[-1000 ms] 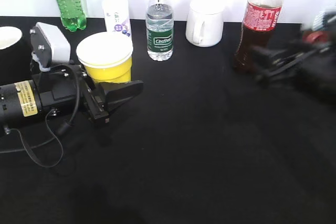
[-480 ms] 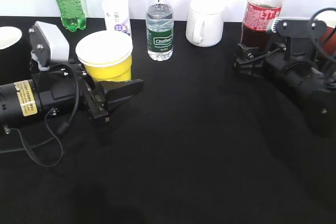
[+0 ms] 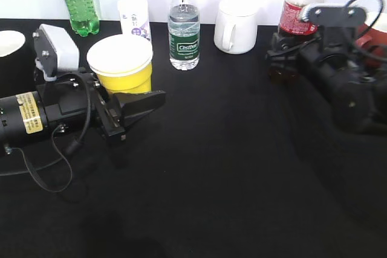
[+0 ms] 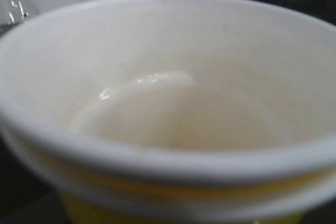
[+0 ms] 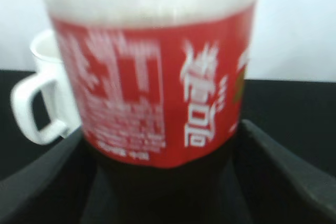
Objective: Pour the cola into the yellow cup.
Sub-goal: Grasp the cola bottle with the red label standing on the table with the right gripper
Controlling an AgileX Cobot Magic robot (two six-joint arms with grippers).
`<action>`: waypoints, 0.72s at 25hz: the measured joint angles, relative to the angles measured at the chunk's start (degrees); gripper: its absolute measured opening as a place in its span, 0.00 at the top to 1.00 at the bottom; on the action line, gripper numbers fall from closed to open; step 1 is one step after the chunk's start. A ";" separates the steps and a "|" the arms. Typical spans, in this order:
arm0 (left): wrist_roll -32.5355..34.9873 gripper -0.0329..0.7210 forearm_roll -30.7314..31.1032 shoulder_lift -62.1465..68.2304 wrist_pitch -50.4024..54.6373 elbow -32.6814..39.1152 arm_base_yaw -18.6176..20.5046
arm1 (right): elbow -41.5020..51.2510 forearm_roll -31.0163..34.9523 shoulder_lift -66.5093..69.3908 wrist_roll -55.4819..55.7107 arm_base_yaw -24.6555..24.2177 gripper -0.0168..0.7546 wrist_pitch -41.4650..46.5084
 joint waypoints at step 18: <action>0.00 0.38 0.00 0.00 -0.06 0.00 0.00 | -4.06 0.35 3.50 -1.49 0.00 0.44 0.25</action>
